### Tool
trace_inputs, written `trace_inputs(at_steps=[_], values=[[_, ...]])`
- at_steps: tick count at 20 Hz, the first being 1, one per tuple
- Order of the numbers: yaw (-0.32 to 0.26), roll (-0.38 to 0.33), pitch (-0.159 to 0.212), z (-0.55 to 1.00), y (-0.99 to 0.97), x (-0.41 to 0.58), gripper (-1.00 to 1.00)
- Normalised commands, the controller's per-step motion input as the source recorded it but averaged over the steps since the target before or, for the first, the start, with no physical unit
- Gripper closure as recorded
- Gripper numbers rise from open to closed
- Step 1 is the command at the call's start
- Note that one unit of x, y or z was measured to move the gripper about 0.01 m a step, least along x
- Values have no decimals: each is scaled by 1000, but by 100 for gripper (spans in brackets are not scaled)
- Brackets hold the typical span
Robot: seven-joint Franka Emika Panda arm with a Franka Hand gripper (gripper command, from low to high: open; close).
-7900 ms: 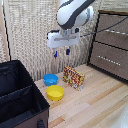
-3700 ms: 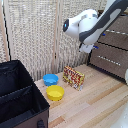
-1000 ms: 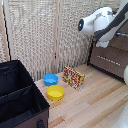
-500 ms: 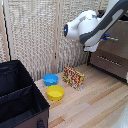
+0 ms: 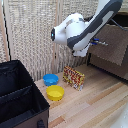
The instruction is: With caution, bring your gripper towards the upper drawer's hold. Grasp the drawer hold tightly with your gripper tool. Pull the drawer in your direction to reveal the contents of the top drawer.
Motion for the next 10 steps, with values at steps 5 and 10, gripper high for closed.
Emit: trace_inputs(at_steps=[5,10], values=[[-12,-6,0,291,-26,46,-100],[-16,0,0,315,-37,42,-100]])
